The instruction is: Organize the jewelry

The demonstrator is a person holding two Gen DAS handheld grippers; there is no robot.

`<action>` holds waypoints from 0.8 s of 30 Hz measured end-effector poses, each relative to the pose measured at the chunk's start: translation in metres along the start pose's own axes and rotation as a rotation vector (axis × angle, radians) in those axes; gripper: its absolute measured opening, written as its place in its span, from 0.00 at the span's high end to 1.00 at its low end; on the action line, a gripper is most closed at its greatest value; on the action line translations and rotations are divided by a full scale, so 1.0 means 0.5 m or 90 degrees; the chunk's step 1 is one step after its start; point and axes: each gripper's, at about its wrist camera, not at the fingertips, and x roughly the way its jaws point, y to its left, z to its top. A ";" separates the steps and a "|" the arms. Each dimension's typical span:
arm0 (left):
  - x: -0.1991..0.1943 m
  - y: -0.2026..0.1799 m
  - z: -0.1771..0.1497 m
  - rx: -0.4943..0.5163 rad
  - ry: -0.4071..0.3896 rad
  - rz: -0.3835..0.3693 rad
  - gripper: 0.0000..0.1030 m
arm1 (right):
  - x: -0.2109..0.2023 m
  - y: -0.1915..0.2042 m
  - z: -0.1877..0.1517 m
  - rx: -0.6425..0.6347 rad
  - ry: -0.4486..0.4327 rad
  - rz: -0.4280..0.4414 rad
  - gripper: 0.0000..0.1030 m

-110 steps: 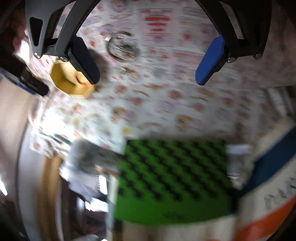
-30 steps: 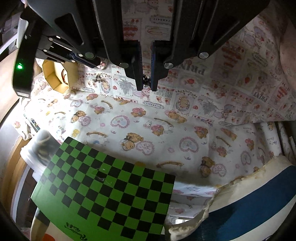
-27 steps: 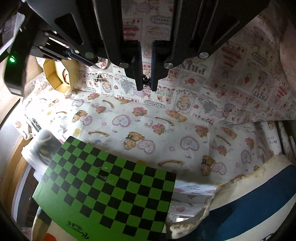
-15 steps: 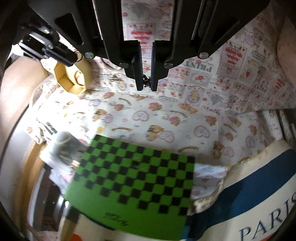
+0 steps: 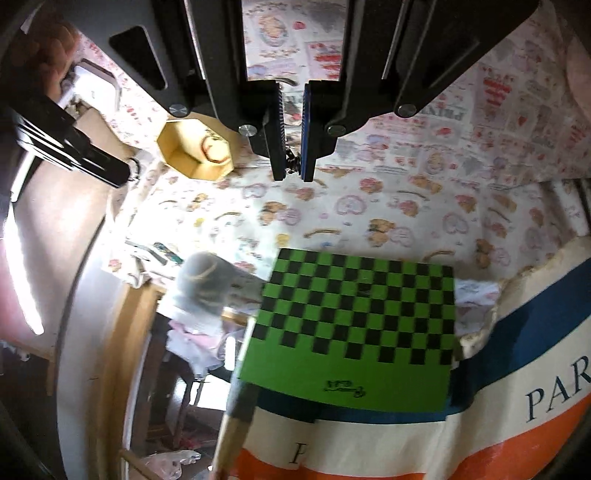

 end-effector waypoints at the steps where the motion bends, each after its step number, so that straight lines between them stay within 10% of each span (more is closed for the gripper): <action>1: -0.002 -0.004 -0.001 0.002 -0.002 -0.003 0.93 | 0.001 -0.008 -0.001 0.006 0.000 0.001 0.95; 9: 0.048 -0.065 -0.011 0.030 0.060 -0.112 0.93 | 0.043 -0.081 -0.027 0.054 0.067 -0.049 0.95; 24: 0.237 -0.233 -0.035 0.106 0.204 -0.089 0.93 | 0.102 -0.183 -0.066 0.118 0.162 -0.091 0.95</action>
